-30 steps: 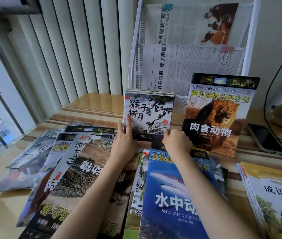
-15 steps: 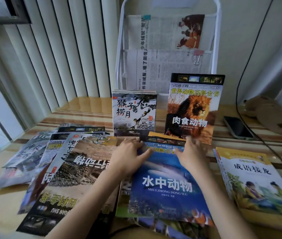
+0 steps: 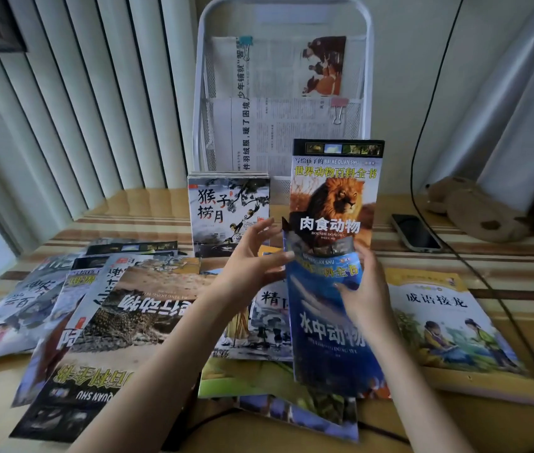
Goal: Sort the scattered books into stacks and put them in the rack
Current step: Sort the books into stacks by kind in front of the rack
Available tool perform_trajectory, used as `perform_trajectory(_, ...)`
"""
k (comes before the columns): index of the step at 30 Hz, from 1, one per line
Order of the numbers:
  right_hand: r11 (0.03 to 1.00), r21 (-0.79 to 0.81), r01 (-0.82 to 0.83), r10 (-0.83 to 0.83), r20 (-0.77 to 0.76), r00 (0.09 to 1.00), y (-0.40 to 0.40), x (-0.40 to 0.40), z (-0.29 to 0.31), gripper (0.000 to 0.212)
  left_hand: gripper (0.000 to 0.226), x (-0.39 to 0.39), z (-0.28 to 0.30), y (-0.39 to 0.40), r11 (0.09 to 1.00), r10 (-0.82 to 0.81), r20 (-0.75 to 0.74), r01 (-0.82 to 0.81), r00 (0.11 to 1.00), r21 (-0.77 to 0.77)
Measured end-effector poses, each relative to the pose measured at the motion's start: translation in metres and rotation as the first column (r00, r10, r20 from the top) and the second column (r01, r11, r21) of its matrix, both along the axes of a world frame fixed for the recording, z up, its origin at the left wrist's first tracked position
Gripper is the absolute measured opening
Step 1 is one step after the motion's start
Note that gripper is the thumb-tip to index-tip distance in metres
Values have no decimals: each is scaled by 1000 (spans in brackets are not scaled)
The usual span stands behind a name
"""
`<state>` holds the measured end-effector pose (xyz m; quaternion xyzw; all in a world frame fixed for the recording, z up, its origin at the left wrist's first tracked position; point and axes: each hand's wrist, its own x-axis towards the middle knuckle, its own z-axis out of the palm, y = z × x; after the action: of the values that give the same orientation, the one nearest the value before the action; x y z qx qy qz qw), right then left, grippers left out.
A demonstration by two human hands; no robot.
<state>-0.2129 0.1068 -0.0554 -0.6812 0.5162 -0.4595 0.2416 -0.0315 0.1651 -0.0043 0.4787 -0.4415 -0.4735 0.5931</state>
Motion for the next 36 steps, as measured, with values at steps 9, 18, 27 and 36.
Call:
perform_trajectory(9,913,-302,275,-153,371,916,-53,-14,47,55,25,-7,-1,-29,970,-185,414,98,891,224)
perform_trajectory(18,971,-240,-2,22,81,996,-124,-9,28,94,22,-11,-3,-140,905,425,525,-335,738,-261)
perform_trajectory(27,955,-140,260,-279,-141,950,-136,2,-8,77,84,-20,-51,-161,855,500,798,-336,336,-395)
perform_trajectory(36,994,1,107,-105,-168,980,-128,-2,-10,74,82,-21,-44,-152,859,483,767,-399,423,-321)
